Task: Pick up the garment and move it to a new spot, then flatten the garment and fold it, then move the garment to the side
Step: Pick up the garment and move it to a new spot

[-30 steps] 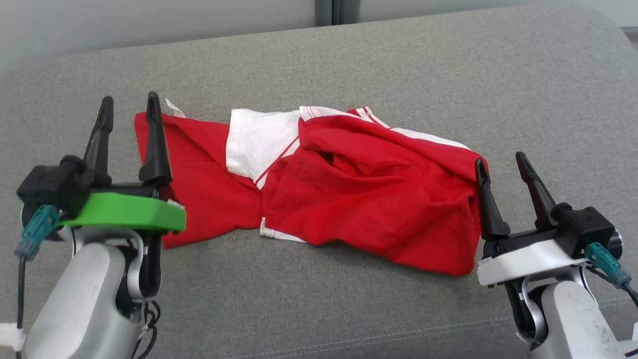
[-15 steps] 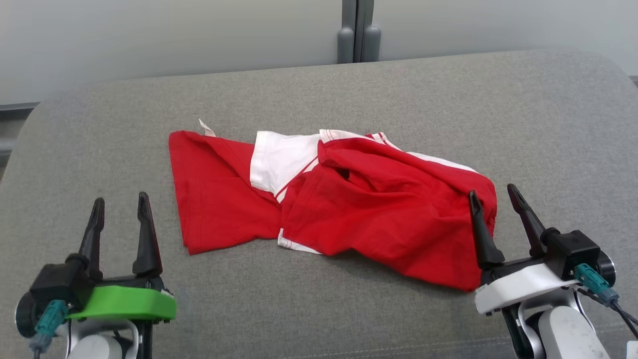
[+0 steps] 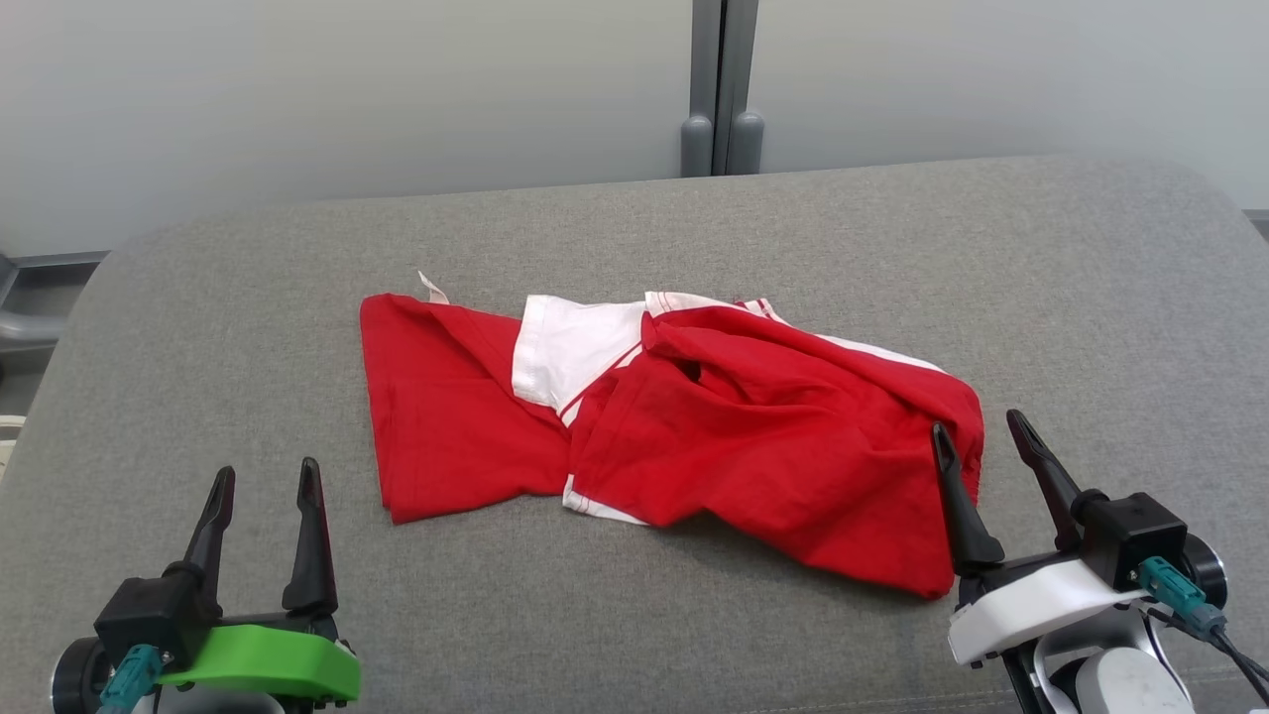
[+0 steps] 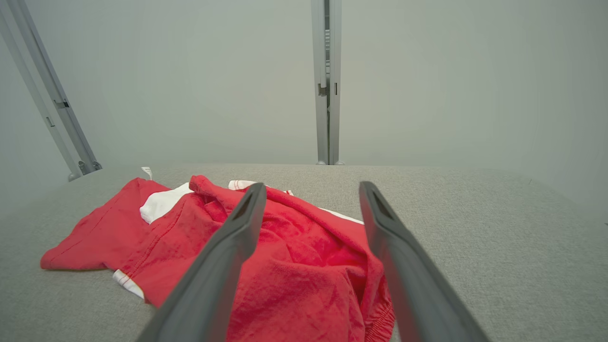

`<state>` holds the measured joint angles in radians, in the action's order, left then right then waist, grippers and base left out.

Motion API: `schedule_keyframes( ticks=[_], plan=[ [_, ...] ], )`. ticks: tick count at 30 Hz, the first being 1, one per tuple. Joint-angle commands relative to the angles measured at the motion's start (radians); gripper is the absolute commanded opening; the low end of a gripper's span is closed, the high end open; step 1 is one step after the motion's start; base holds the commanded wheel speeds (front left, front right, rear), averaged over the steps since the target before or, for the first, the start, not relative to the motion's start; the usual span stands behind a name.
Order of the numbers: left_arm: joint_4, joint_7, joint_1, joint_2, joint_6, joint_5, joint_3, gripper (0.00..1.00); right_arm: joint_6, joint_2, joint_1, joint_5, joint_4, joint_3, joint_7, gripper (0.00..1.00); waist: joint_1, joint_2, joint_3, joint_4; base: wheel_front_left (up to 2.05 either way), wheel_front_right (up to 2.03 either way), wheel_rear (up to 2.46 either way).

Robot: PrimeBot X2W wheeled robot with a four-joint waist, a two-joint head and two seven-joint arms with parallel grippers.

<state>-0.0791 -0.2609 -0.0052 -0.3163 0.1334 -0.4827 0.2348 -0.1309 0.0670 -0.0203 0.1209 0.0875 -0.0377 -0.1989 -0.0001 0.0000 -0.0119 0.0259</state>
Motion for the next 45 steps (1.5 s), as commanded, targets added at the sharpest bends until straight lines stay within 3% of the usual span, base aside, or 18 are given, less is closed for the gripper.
schedule_keyframes(
  ticks=[1, 14, 20, 27, 30, 34, 36, 41, 45],
  plan=[
    [-0.003, 0.0, 0.014, -0.005, 0.003, 0.004, 0.002, 1.0, 0.0, -0.002, 0.014, -0.003, -0.007, 0.003, 0.004, 1.0, 0.0001, 0.0, 0.0, 0.0, 0.0, 0.0, 0.0],
    [0.002, 0.014, -0.022, 0.001, 0.007, -0.007, 0.013, 1.0, 0.0, -0.004, 0.009, -0.004, -0.021, 0.01, 0.01, 1.0, 0.0001, 0.0, 0.008, 0.006, 0.0, 0.0, 0.0],
    [-0.041, 0.103, -0.131, 0.007, -0.044, -0.01, 0.073, 1.0, 0.0, -0.007, -0.005, -0.007, -0.033, 0.005, 0.008, 1.0, 0.0001, 0.0, 0.039, 0.003, 0.0, 0.0, 0.0],
    [-0.302, 0.275, -0.318, 0.049, -0.144, -0.085, 0.131, 1.0, 0.0, -0.008, -0.05, 0.004, -0.032, -0.027, -0.005, 1.0, 0.0001, 0.0, 0.115, -0.054, 0.0, 0.0, 0.0],
    [-0.449, 0.326, -0.388, 0.067, -0.166, -0.124, 0.123, 1.0, 0.0, -0.009, -0.067, 0.009, -0.024, -0.037, -0.012, 1.0, 0.0001, 0.0, 0.152, -0.082, 0.0, 0.0, 0.0],
    [-0.614, 0.366, -0.467, 0.077, -0.173, -0.152, 0.108, 1.0, 0.0, -0.011, -0.083, 0.02, -0.01, -0.038, -0.026, 1.0, 0.0001, 0.0, 0.195, -0.112, 0.0, 0.0, 0.0],
    [-0.713, 0.385, -0.513, 0.07, -0.143, -0.166, 0.091, 1.0, 0.0, -0.012, -0.098, 0.025, -0.001, -0.038, -0.036, 1.0, 0.0001, 0.0, 0.221, -0.128, 0.0, 0.0, 0.0],
    [-0.803, 0.398, -0.556, 0.067, -0.122, -0.17, 0.079, 1.0, 0.0, -0.013, -0.11, 0.031, 0.011, -0.029, -0.047, 1.0, 0.0001, 0.0, 0.245, -0.133, 0.0, 0.0, 0.0],
    [-0.853, 0.399, -0.578, 0.078, -0.147, -0.179, 0.084, 1.0, 0.0, -0.014, -0.118, 0.03, 0.022, -0.029, -0.053, 1.0, 0.0001, 0.0, 0.255, -0.129, 0.0, 0.0, 0.0]
  ],
)
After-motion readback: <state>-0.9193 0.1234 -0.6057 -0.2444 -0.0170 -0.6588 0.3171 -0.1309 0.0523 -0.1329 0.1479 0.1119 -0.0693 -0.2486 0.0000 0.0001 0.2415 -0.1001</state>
